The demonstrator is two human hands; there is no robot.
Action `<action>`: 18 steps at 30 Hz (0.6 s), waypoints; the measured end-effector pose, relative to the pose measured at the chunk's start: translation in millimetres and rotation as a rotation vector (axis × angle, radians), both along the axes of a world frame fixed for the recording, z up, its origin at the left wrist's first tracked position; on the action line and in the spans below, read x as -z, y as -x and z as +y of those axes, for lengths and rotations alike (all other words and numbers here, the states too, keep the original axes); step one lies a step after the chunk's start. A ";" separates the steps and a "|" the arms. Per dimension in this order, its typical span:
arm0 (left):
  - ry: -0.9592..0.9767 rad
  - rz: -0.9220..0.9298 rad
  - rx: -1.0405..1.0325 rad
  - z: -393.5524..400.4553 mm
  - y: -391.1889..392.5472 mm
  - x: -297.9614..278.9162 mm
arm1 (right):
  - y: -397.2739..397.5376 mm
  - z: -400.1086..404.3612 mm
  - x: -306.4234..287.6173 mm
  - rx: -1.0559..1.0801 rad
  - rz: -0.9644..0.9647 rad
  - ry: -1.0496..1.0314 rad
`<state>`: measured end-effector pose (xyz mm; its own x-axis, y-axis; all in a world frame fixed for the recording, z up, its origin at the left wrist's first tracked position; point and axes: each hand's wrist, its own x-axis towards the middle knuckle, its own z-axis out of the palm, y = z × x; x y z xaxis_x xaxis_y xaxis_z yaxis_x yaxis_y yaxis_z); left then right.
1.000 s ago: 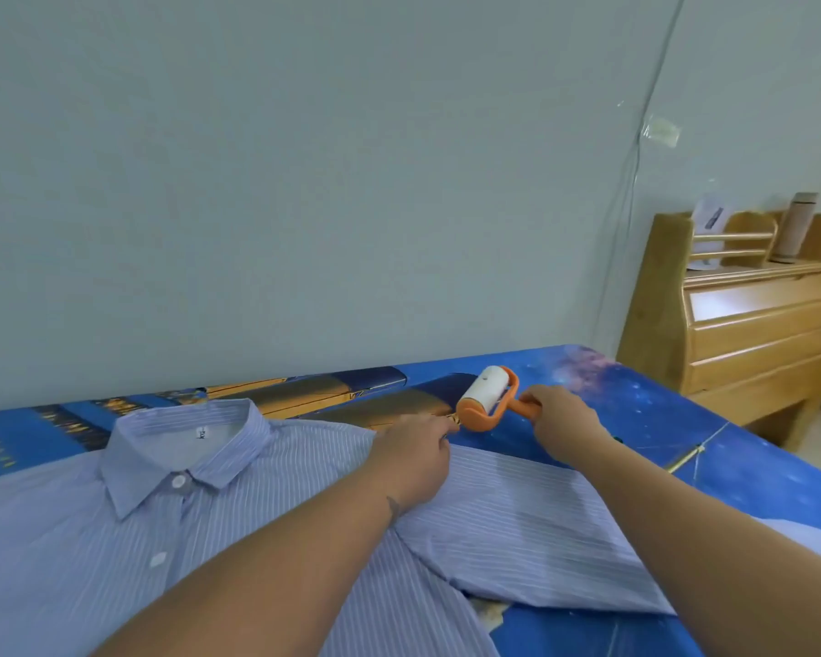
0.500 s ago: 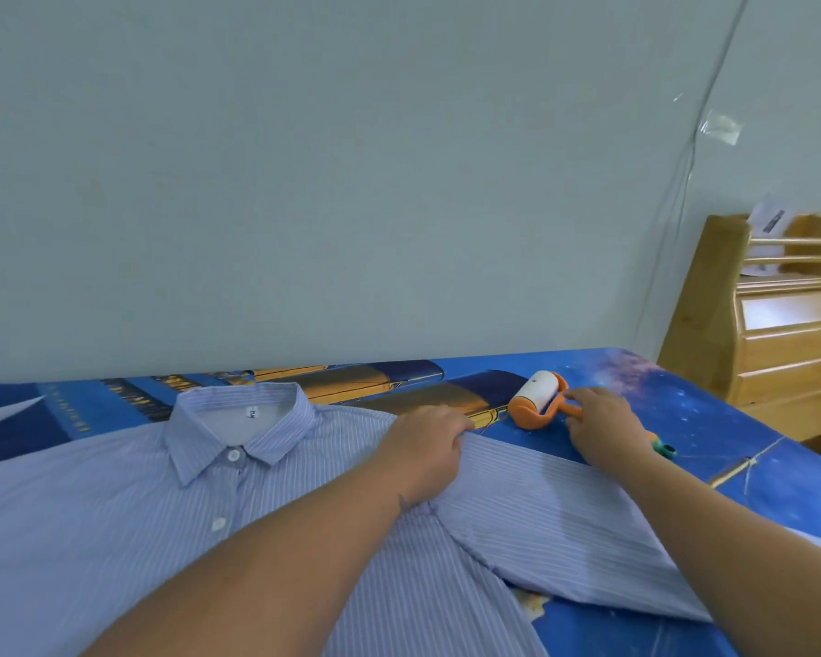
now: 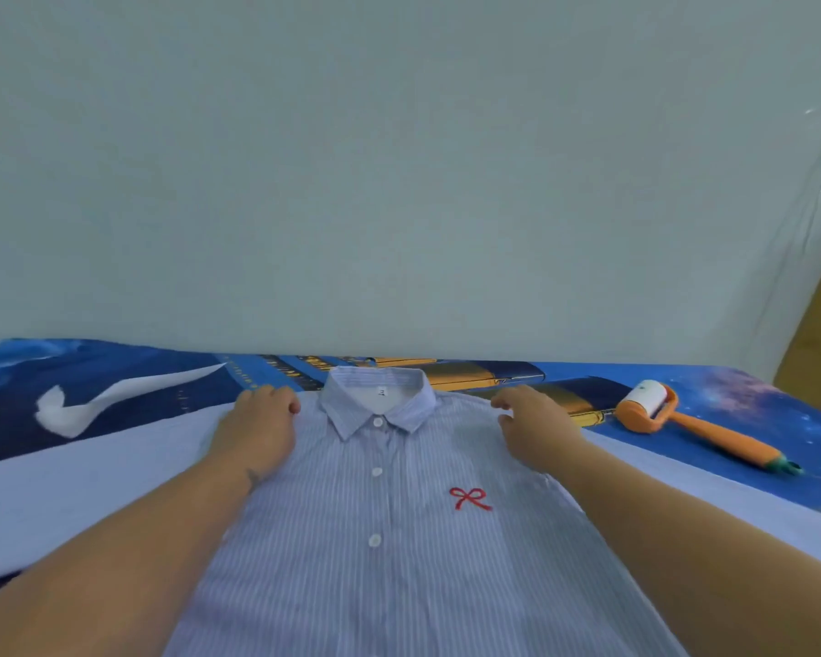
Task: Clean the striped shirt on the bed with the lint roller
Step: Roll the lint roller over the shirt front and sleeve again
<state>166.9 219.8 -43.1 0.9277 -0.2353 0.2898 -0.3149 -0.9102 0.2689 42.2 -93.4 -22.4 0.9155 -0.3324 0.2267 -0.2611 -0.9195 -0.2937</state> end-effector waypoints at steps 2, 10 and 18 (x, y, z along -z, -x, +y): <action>-0.057 0.014 -0.045 21.6 -5.6 3.4 | -14.0 9.1 5.9 0.049 0.002 -0.007; -0.009 0.064 -0.030 60.8 -44.7 8.2 | -38.7 -3.5 18.5 0.131 0.074 0.082; 0.191 0.010 0.070 67.5 -70.5 12.0 | -52.5 -16.2 26.8 0.155 -0.027 0.121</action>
<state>237.4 287.3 -55.1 0.9141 -0.2406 0.3264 -0.3718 -0.8185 0.4379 94.7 -109.6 -49.2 0.8483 -0.4380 0.2975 -0.3960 -0.8978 -0.1926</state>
